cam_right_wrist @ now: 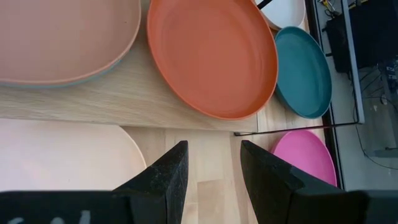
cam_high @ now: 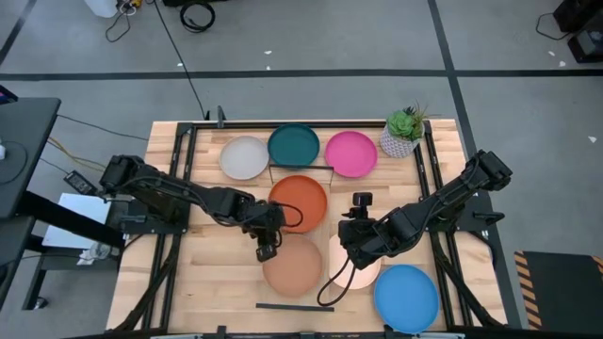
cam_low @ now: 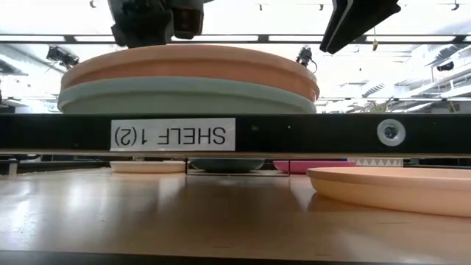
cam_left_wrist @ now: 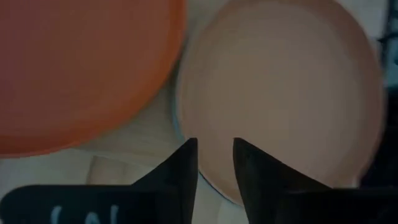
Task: Place and stack plates onto a shelf
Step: Stack the brown plate on top of the light blue plate on the shelf
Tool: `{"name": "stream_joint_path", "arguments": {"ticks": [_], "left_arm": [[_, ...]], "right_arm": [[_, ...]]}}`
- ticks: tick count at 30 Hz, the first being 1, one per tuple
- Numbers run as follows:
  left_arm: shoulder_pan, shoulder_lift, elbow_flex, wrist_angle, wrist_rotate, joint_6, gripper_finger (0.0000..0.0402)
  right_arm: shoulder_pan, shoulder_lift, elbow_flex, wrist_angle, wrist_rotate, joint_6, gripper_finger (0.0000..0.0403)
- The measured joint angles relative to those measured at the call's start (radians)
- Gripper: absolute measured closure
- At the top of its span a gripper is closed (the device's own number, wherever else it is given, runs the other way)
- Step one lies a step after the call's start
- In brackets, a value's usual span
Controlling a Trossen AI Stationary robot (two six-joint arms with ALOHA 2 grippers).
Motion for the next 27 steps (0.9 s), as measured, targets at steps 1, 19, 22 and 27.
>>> {"name": "stream_joint_path", "arguments": {"ticks": [1,19,22,27], "left_arm": [[-0.002,-0.003,0.000,-0.006,0.020,0.016,0.0291],[-0.134,-0.185,-0.212,-0.037,-0.187,0.115,0.0329],[-0.134,-0.258,-0.280,0.009,-0.205,0.101,0.0333],[-0.098,-0.384,-0.374,0.044,-0.265,0.087,0.0336]], "right_arm": [[0.000,0.000,0.000,0.000,-0.001,0.001,0.0250],[0.082,-0.001,-0.232,0.594,-0.029,-0.068,0.0250],[0.085,0.000,-0.311,0.808,-0.056,-0.107,0.0250],[0.081,0.000,-0.437,1.112,-0.118,-0.140,0.0250]]}}
